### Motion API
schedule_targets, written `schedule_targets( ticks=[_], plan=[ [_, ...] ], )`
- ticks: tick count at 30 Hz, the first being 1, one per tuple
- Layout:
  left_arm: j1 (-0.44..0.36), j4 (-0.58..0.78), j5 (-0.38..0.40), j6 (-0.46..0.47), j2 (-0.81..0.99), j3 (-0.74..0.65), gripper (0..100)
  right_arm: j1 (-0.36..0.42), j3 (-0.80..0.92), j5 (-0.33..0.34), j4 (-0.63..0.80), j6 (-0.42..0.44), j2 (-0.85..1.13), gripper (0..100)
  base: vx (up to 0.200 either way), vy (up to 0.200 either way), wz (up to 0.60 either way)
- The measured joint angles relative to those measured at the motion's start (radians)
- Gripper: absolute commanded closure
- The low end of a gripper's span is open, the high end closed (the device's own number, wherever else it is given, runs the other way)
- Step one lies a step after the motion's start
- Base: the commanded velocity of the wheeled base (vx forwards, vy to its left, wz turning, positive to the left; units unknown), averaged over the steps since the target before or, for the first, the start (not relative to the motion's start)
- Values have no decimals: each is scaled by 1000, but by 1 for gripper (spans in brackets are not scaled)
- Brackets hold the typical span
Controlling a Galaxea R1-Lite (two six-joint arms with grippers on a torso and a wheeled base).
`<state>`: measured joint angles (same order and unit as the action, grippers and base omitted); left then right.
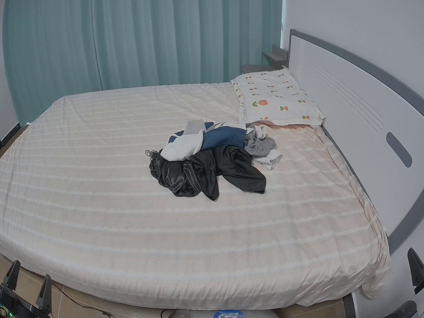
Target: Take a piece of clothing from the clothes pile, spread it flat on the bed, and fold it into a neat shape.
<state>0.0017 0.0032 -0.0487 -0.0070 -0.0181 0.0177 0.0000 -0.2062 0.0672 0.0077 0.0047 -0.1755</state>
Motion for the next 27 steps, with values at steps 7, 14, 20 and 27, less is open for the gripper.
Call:
schedule_targets(
  ticks=[7, 14, 20, 27],
  plan=[
    [0, 0, 1, 0, 0, 0, 0, 10, -42, 67, -49, 11, -284, 0, 0, 0, 0],
    [0, 0, 2, 0, 0, 0, 0, 47, -62, 92, -210, 38, -615, 0, 0, 0, 0],
    [0, 0, 9, 2, 0, 0, 0, 99, -106, 62, -401, 95, -913, 0, 0, 0, 0],
    [0, 0, 15, 5, 0, 0, 0, 168, -238, -1, -560, 176, -1266, 0, 0, 0, 0]
  ],
)
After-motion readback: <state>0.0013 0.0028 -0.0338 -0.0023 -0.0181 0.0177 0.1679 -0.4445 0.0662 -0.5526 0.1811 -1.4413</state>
